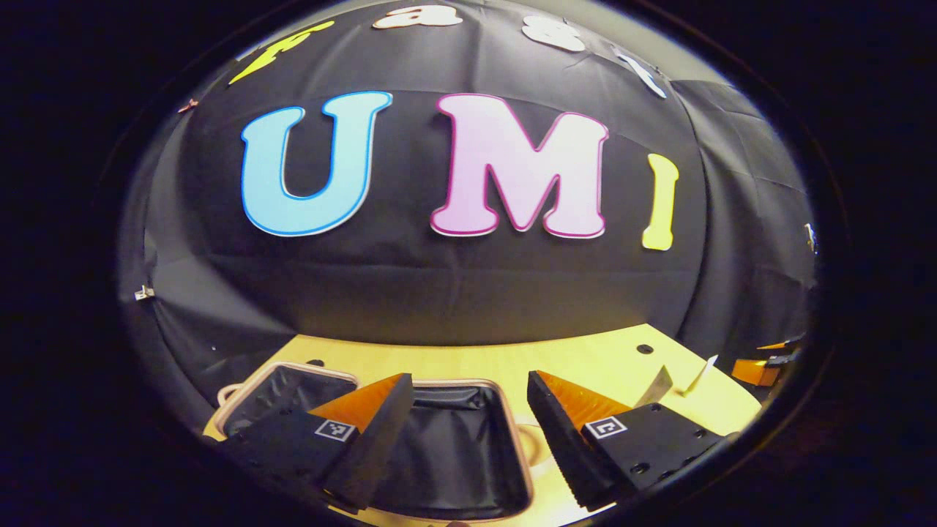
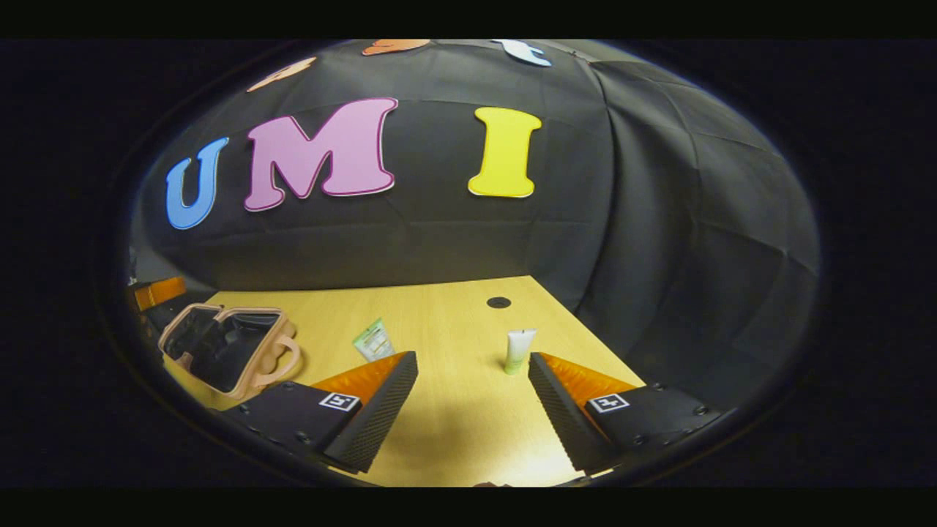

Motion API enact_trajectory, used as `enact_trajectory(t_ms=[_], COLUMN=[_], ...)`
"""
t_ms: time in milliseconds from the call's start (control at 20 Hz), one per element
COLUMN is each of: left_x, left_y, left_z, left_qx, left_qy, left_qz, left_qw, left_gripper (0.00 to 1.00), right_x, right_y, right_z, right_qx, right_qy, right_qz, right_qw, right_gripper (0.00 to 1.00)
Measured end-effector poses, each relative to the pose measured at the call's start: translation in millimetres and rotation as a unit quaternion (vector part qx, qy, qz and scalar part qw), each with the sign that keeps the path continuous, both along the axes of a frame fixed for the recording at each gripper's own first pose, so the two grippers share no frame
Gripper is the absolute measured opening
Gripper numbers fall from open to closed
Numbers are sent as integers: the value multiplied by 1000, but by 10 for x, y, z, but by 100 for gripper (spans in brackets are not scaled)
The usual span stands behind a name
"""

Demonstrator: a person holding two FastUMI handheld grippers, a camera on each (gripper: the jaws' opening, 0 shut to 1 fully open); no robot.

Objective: First open the suitcase, pack the skin care products into it, and then close the suitcase.

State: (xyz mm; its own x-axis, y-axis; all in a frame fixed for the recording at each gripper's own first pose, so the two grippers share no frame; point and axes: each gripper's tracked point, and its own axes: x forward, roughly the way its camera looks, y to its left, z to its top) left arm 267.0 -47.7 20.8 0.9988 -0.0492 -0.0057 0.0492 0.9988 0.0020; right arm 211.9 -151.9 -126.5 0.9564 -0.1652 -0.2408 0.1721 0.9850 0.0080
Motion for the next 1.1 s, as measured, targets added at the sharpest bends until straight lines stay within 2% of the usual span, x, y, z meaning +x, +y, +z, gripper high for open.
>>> enact_trajectory(t_ms=[150,300,350,400,600,700,750,800,850,1050,1100], left_x=[117,196,199,248,480,775,920,1055,1174,1434,1468], left_y=[-695,-1324,-1506,-1701,-2203,-2342,-2448,-2570,-2639,-2810,-2779], left_z=[-372,-783,-896,-1025,-1441,-1554,-1613,-1676,-1705,-1871,-1915], left_qx=[-37,-40,-33,-19,26,46,49,50,49,68,77], left_qy=[-2,21,23,32,73,84,94,104,108,131,142], left_qz=[-38,-76,-96,-118,-178,-169,-173,-179,-181,-174,-161], left_qw=[999,996,995,992,981,981,979,977,976,974,974], left_gripper=[98,98,97,96,96,96,96,96,96,96,87], right_x=[167,335,390,444,647,763,830,890,944,1116,1155], right_y=[-163,-314,-359,-406,-529,-603,-626,-644,-669,-718,-696], right_z=[-177,-335,-377,-433,-784,-888,-930,-966,-999,-1158,-1202], right_qx=[11,8,6,5,9,18,28,38,48,63,61], right_qy=[5,10,9,11,39,45,45,45,45,53,56], right_qz=[-10,-12,-11,-11,-6,-13,-16,-21,-27,-40,-37], right_qw=[1000,1000,1000,1000,999,999,998,998,998,996,996], right_gripper=[97,97,92,97,97,97,94,98,97,97,98])
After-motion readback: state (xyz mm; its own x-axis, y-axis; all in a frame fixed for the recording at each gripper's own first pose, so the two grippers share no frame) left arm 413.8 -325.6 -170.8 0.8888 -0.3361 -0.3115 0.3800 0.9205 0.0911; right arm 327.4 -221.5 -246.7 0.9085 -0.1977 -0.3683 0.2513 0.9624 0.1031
